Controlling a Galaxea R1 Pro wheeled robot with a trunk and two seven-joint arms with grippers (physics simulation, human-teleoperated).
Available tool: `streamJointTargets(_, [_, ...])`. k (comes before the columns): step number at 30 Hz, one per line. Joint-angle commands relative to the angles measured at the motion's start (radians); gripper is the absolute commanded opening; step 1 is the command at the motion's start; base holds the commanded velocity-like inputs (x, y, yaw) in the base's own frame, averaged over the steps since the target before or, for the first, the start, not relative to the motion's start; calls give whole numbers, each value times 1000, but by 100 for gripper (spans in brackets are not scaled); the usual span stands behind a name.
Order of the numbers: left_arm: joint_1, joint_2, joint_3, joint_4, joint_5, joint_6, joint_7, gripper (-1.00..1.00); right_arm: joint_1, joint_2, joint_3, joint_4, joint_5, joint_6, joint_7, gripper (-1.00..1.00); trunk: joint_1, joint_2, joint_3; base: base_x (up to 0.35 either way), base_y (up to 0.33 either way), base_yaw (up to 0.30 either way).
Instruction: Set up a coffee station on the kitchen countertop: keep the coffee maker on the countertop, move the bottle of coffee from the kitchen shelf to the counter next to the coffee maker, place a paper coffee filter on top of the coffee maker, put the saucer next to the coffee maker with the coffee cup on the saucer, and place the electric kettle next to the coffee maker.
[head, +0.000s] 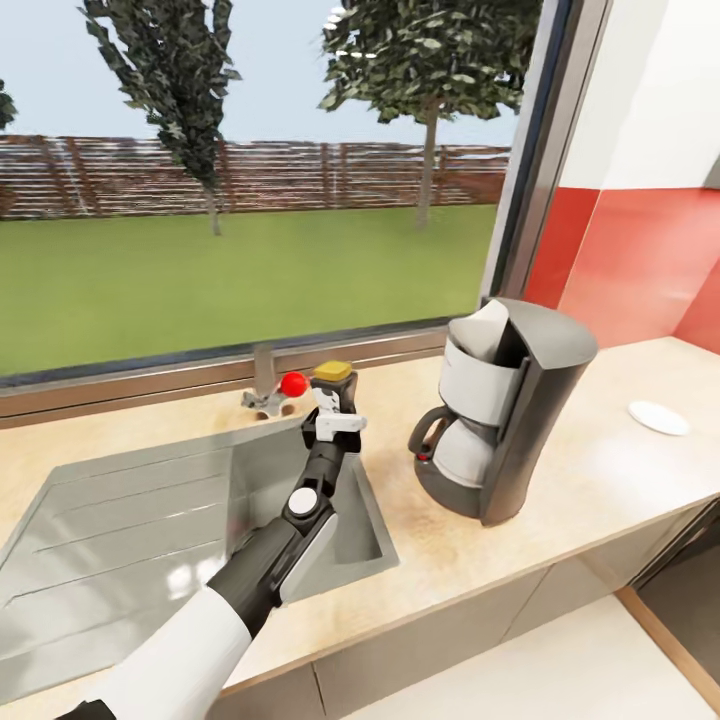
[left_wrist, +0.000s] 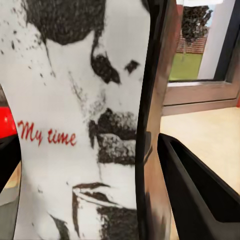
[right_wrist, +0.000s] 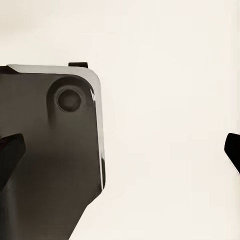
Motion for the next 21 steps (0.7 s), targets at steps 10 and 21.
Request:
streamJointTargets(10, [-1,1,-6,0,8,-8,4,-100,-1,1,-8,2,10,-4,0,100,1,-2,-2,100,-70,0])
streamJointTargets(21, [-1,1,-5,0,9,-7,4,-100,-1,1,-8,3,10,-4,0,100,1,-2,-2,102,-1,0])
